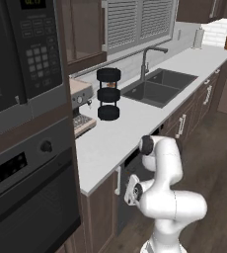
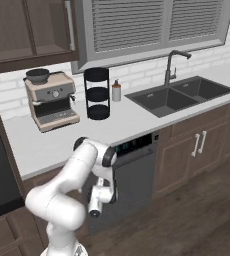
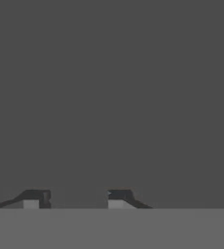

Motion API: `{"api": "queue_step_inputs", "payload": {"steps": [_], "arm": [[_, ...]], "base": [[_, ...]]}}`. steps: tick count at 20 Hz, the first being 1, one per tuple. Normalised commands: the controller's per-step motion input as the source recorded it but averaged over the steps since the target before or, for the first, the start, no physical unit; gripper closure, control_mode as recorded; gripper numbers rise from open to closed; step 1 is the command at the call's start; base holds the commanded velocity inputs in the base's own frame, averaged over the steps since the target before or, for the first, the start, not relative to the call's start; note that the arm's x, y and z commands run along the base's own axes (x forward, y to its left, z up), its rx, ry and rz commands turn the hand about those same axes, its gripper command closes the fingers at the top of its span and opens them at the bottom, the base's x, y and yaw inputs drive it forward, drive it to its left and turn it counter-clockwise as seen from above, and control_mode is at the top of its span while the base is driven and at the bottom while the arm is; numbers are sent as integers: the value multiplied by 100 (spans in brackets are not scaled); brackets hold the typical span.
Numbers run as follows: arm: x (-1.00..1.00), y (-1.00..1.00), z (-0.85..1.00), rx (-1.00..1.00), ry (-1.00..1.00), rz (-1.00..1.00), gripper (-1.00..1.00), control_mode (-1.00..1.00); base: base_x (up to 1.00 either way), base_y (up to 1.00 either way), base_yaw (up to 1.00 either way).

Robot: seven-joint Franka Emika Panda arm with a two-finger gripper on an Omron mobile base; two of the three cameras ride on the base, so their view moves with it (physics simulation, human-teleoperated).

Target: Pick up the cup and bowl from the counter, place them in the dishwasher, and close the dishwasher door.

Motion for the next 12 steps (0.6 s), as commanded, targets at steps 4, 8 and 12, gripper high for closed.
{"api": "queue_step_inputs", "payload": {"steps": [4, 8, 12], "arm": [[100, 100, -12, 0, 41, 0, -100, -100], [83, 70, -1, 0, 30, 1, -100, -100], [47, 37, 0, 0, 23, 2, -100, -100]], "base": [[0, 0, 0], [0, 0, 0], [0, 0, 0]]}}
